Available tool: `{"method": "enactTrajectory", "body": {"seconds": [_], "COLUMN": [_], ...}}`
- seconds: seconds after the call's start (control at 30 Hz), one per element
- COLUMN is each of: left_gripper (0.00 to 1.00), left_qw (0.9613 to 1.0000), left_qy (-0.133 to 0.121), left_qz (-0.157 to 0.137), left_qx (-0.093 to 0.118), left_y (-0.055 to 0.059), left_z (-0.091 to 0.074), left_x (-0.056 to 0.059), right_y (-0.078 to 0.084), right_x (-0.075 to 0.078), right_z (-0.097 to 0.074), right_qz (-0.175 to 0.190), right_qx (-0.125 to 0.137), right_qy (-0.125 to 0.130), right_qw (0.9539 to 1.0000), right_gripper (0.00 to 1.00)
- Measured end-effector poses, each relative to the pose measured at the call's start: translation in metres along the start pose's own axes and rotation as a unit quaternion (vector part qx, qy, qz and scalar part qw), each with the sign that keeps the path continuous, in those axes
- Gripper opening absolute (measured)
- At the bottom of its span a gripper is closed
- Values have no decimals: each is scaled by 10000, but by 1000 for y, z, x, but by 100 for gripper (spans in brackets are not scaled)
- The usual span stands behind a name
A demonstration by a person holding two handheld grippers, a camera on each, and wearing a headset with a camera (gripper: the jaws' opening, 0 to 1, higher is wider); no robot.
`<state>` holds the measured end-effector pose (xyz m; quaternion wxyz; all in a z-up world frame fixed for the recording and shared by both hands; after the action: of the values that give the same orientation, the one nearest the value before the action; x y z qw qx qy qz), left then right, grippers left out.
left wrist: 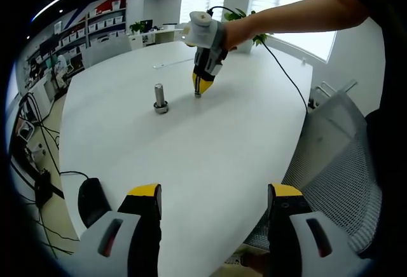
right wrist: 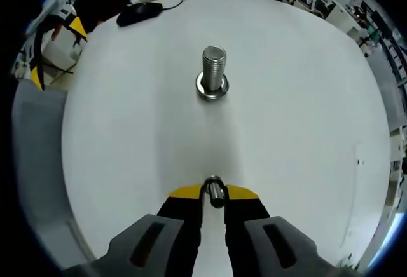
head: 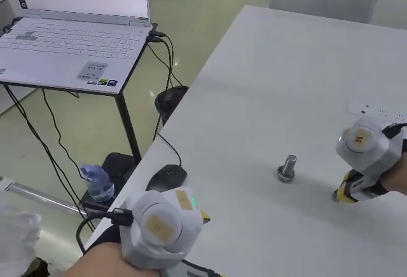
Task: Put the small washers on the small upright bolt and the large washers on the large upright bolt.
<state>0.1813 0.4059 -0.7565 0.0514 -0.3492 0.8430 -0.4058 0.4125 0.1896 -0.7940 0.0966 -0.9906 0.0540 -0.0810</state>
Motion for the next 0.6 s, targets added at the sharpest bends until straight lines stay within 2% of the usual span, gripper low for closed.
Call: {"method": "enactTrajectory", "body": {"seconds": [0.6], "left_gripper": [66], "left_qw": [10000], "left_qy": [13], "left_qz": [-20], "left_qx": [30], "left_y": [-1], "left_z": [1], "left_x": [1], "right_y": [-2], "right_x": [-3], "right_z": [-3], "right_qz": [32], "right_qx": [-22], "right_qy": [-8], "right_qw": [10000], "right_gripper": [14]}}
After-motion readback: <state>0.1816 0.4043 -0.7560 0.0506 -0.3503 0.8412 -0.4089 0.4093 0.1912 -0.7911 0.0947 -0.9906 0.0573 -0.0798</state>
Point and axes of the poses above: the centre of the closed fingertips' face, and the gripper's own axes: z roughly forward along the fingers, x roughly to its right, y roughly out of its underside, the point moved 7 cm from there along -z, roughly backward along the fingers, and after that the axes turned 6 degrees about y, right-handed, at the moved point
